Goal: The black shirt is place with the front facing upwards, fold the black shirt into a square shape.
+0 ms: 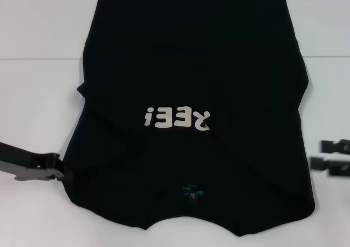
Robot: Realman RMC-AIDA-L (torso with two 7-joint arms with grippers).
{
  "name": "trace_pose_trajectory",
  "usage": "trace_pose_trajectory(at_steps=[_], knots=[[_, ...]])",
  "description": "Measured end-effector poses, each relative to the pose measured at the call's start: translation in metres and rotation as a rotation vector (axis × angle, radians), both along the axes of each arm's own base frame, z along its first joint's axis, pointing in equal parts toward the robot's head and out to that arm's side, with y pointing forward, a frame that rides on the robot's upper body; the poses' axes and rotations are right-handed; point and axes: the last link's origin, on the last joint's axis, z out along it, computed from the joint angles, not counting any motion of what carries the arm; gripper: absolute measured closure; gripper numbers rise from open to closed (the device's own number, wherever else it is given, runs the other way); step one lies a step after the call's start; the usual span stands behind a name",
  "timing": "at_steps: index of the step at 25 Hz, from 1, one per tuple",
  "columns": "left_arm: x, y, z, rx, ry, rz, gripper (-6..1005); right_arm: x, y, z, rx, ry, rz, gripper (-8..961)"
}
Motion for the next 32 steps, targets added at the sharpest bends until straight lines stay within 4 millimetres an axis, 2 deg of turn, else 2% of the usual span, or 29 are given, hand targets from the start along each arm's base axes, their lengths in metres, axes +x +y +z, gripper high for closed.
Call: trace_pose_trajectory(at_steps=[5,8,11,14,23,32], knots=[[-0.003,-0.006,0.008,0.016,-0.058,-0.021,942,-0.011,0.028,0.044,-0.168,-0.065,-0.332,29],[-0.006,-0.011,0.009,0.018,-0.069,-0.035,944,-0.023,0.036,0.054,-0.263,-0.083,-0.457,31],[-0.008,-0.012,0.01,0.026,-0.08,-0.048,945,-0.026,0.038,0.052,-0.324,-0.15,-0.518,32],[-0.008,-0.013,0.01,0.029,-0.086,-0.062,946,-0.019,0.036,0.045,-0.365,-0.221,-0.579,34],[-0.009,-0.013,0.01,0.033,-0.081,-0.076,947,0.01,0.019,0.021,-0.44,-0.181,-0.653,38],[-0.009,-0.014,0.008,0.05,-0.099,-0.078,948,0.015,0.021,0.002,-0.439,-0.176,-0.637,43]])
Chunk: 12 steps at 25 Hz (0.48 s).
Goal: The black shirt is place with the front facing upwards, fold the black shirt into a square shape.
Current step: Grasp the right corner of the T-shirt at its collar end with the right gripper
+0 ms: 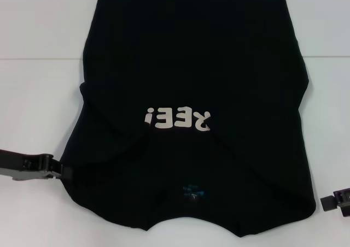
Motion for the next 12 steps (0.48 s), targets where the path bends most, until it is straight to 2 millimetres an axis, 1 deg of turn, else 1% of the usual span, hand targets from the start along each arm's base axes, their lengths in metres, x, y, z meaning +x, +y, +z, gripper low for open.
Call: trace_pose_trajectory(at_steps=[9,12], knots=[[-0.002,-0.001,0.002,0.016,-0.01,0.007,948,-0.003,0.007,-0.02,-0.014,-0.013,0.029,48],[-0.003,-0.001,0.003,0.026,-0.015,0.011,947,-0.004,0.008,-0.024,-0.02,-0.023,0.036,50]])
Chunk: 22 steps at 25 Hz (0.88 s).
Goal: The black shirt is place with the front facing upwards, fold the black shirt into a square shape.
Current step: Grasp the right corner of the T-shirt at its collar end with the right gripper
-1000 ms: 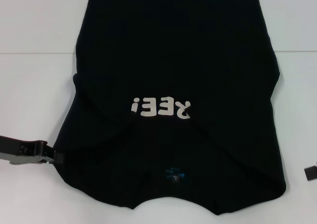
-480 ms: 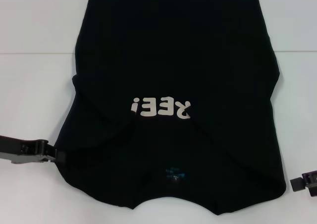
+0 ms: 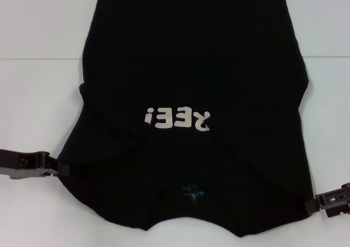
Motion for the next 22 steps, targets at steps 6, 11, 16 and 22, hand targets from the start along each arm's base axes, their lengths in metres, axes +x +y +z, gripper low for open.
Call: trace_pose_trajectory(at_steps=[6,11,16,22], knots=[[-0.002,-0.001,0.001,0.003,-0.002,0.002,947,0.001,0.003,-0.002,0.015,-0.01,0.001,53],[-0.002,-0.002,0.0,0.003,-0.002,0.001,947,-0.001,0.004,-0.01,0.014,-0.012,0.006,56],[-0.002,-0.002,0.0,0.002,-0.002,0.0,947,-0.003,0.005,-0.014,0.006,-0.017,0.015,59],[-0.003,-0.003,-0.001,0.002,-0.003,0.001,947,-0.004,0.007,-0.014,0.011,-0.02,0.018,62]])
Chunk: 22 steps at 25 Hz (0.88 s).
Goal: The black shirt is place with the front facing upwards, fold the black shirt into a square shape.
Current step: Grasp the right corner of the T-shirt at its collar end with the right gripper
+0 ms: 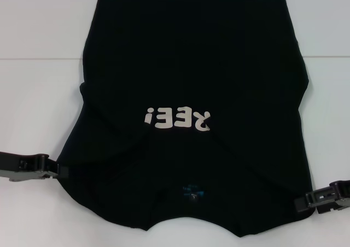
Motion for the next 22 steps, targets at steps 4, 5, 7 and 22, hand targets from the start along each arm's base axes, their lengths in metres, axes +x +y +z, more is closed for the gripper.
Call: trace_pose_trajectory(at_steps=[4,5,7,22], knots=[[0.0,0.0,0.0001,0.0,0.0,-0.001,947,0.0002,0.0007,-0.0005,0.004,-0.003,0.0,65],[0.0,0.0,0.0,0.0,0.0,-0.001,947,0.0001,0.0008,-0.0006,0.004,-0.003,0.0,65],[0.0,0.0,0.0,0.0,0.0,-0.001,947,-0.0002,0.0012,-0.0007,0.005,-0.003,0.001,66],[-0.0016,-0.0019,-0.0006,0.001,-0.001,0.003,947,-0.0009,0.0027,-0.0039,-0.003,-0.014,0.001,75]])
